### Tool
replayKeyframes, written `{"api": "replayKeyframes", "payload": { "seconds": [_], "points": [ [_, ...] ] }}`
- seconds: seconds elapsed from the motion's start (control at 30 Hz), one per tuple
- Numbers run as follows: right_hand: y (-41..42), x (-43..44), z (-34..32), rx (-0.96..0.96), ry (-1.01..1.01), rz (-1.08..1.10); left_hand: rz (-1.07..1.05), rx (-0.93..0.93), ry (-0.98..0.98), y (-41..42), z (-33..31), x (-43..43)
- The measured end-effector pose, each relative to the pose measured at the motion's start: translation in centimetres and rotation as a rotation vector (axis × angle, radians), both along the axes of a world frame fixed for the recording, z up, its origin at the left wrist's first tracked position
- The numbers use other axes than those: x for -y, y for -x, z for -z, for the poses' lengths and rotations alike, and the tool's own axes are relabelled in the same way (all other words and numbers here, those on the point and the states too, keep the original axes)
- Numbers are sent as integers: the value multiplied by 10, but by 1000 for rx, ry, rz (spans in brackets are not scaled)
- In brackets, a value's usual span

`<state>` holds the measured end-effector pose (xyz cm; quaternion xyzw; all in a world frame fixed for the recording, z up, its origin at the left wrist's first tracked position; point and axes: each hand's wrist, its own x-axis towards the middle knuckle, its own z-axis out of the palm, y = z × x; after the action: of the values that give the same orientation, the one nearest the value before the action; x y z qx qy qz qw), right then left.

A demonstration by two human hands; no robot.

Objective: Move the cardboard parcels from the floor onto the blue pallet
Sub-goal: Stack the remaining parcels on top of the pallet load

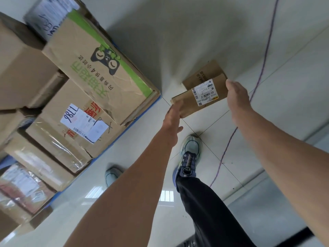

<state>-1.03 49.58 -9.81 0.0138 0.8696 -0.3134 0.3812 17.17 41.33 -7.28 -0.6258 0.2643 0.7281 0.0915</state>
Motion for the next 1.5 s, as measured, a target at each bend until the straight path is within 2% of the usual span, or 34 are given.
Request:
{"api": "replayKeyframes", "payload": {
  "seconds": [0.2,0.47,0.83,1.13,1.37,1.5],
  "points": [
    [-53,-18,-58,-81,-8,-34,-1,-14,-12,-51,-51,-22],
    [-173,-40,-132,-58,12,-11,-142,76,-20,-170,-121,-39],
    [-330,11,-186,-2,112,-157,-301,223,47,-340,-197,-21],
    [-360,88,-185,8,151,-291,-410,122,154,-381,-178,33],
    [-359,99,-168,118,191,-96,-305,94,239,-369,-152,89],
    [-368,88,-160,277,221,61,-212,105,330,-353,-139,129]
  ]
}}
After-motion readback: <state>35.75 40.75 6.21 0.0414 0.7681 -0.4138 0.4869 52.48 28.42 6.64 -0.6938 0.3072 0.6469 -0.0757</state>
